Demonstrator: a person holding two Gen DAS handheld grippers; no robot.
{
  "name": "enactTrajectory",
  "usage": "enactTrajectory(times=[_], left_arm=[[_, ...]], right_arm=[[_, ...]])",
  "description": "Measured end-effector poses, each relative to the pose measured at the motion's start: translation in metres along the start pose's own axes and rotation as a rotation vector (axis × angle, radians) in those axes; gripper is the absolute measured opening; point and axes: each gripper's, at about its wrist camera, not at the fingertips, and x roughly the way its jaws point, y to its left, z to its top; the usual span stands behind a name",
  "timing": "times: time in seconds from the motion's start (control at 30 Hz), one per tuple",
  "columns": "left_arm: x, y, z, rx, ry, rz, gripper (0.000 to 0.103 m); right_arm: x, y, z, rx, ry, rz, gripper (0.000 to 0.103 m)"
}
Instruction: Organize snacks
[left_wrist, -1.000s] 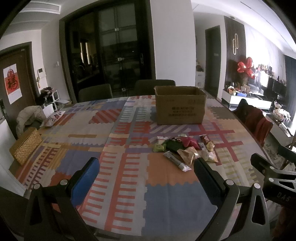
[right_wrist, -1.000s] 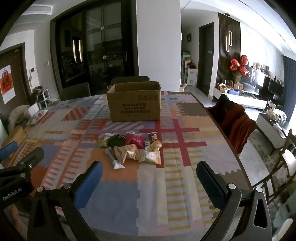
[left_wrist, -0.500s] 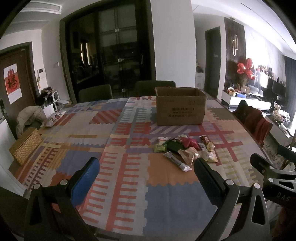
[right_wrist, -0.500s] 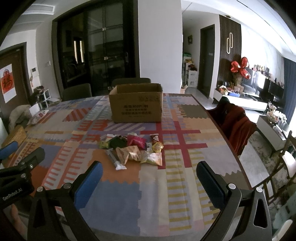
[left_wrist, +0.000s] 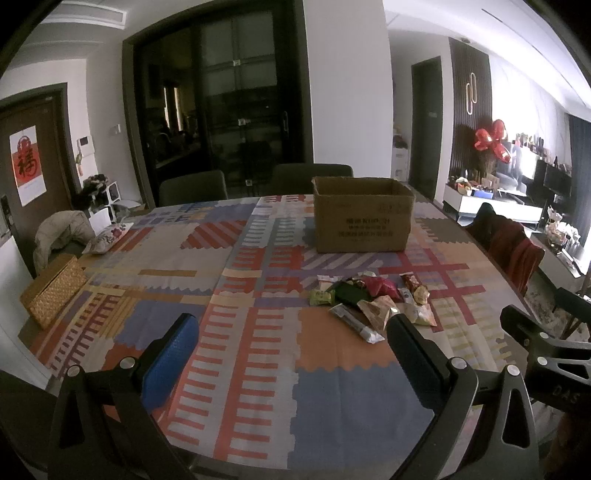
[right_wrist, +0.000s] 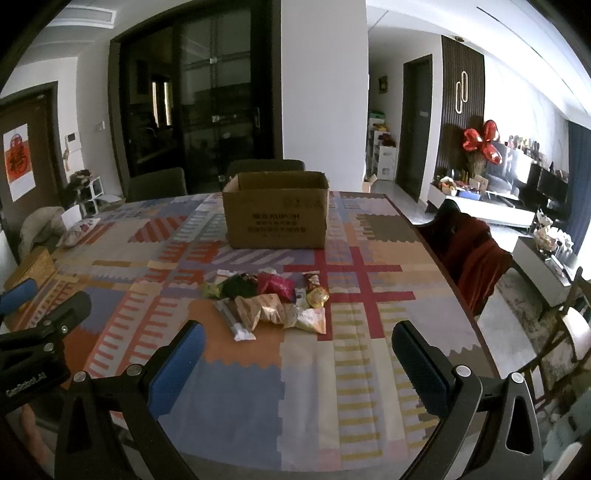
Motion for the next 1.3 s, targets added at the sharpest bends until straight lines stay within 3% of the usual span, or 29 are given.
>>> enactTrajectory(times=[1.3], left_arm=[[-0.0016,0.0039,0.0,-0.003,-0.002,0.004,0.103]], right_arm=[[-0.0016,0.0011,-0.0014,-0.004,-0.001,0.008,0.102]])
